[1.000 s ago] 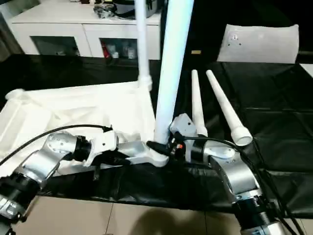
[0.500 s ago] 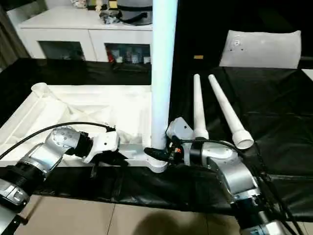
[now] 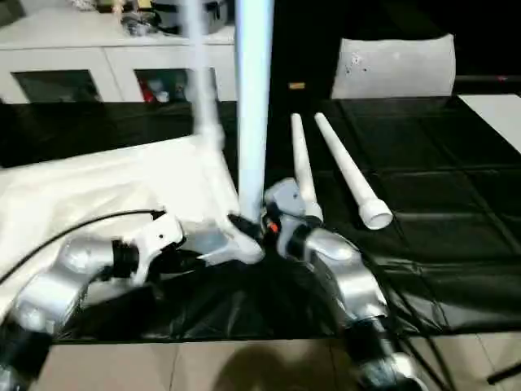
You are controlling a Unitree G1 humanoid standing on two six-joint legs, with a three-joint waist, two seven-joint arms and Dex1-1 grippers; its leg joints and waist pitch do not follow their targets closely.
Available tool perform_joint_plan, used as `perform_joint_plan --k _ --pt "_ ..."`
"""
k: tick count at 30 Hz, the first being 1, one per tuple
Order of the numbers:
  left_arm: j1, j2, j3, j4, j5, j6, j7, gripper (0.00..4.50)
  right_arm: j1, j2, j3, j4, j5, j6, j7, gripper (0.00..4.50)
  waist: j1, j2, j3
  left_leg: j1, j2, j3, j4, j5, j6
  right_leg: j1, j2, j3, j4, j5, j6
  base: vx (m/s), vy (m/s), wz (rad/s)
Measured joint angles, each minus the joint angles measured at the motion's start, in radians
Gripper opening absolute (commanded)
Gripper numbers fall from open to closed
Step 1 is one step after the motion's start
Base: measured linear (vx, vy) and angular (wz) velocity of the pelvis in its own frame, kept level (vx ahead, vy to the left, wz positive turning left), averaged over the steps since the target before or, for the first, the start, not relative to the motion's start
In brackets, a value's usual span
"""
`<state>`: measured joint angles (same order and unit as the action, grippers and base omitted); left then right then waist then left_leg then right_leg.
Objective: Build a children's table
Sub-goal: Rotate leg to tighten
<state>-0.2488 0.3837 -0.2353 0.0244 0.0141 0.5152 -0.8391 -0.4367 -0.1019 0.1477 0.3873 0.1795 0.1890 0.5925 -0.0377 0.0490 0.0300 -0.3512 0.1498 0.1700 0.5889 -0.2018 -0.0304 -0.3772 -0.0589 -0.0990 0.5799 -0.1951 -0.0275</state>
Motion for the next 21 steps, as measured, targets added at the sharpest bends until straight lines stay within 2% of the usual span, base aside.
perform_joint_plan --k 2,4,7,16,17,18,20,21 --pt "0.011 -0.033 0.002 -0.05 0.006 0.066 0.051 0.0 -0.021 0.021 -0.011 0.033 -0.009 -0.011 -0.05 1.89 0.009 -0.008 0.001 -0.001 0.0 0.0 -0.002 0.0 0.0 -0.003 0.0 0.0 0.0 0.001 -0.001 0.0 0.0 0.0" --pt "0.015 -0.06 0.001 -0.088 0.022 0.118 0.099 0.0 -0.041 0.047 -0.025 0.066 -0.018 -0.025 -0.09 1.89 0.019 -0.02 0.004 -0.005 0.0 0.0 -0.004 0.0 0.0 -0.004 0.001 0.0 0.0 0.003 -0.004 0.0 0.0 0.0" --pt "0.015 -0.069 -0.012 -0.116 0.031 0.153 0.131 0.0 -0.044 0.058 -0.033 0.074 -0.021 -0.033 -0.106 1.89 0.031 -0.028 0.004 -0.005 0.0 0.0 -0.005 -0.003 -0.004 -0.005 0.001 0.0 0.0 0.004 -0.006 0.0 0.0 0.0" --pt "-0.004 -0.058 -0.04 -0.133 0.048 0.204 0.146 0.0 -0.039 0.066 -0.033 0.096 -0.033 -0.071 -0.116 1.89 0.04 -0.028 0.003 0.001 0.001 0.001 -0.008 -0.005 -0.006 -0.002 0.002 0.0 0.0 0.005 -0.007 0.0 0.0 0.0" --pt "-0.007 -0.054 -0.044 -0.133 0.048 0.205 0.146 0.0 -0.041 0.067 -0.034 0.099 -0.033 -0.071 -0.115 2.24 0.04 -0.027 0.004 0.001 0.001 0.001 -0.008 -0.005 -0.006 -0.002 0.002 0.0 0.0 0.005 -0.007 0.0 0.0 0.0" --pt "-0.009 -0.05 -0.047 -0.133 0.049 0.206 0.146 0.0 -0.044 0.069 -0.036 0.105 -0.033 -0.071 -0.114 2.24 0.039 -0.026 0.004 0.001 0.001 0.001 -0.008 -0.005 -0.006 -0.002 0.002 0.0 0.0 0.005 -0.007 0.0 0.0 0.0" --pt "-0.013 -0.048 -0.05 -0.131 0.049 0.208 0.146 0.0 -0.049 0.077 -0.043 0.121 -0.031 -0.071 -0.115 2.64 0.038 -0.026 0.004 0.001 0.001 0.001 -0.008 -0.005 -0.006 -0.002 0.002 0.0 0.0 0.005 -0.007 0.0 0.0 0.0" --pt "-0.02 -0.048 -0.055 -0.128 0.049 0.208 0.145 0.0 -0.05 0.078 -0.043 0.14 -0.033 -0.066 -0.117 2.64 0.041 -0.025 0.004 0.001 0.001 0.001 -0.007 -0.005 -0.006 -0.002 0.002 0.0 0.0 0.005 -0.007 0.0 0.0 0.0"
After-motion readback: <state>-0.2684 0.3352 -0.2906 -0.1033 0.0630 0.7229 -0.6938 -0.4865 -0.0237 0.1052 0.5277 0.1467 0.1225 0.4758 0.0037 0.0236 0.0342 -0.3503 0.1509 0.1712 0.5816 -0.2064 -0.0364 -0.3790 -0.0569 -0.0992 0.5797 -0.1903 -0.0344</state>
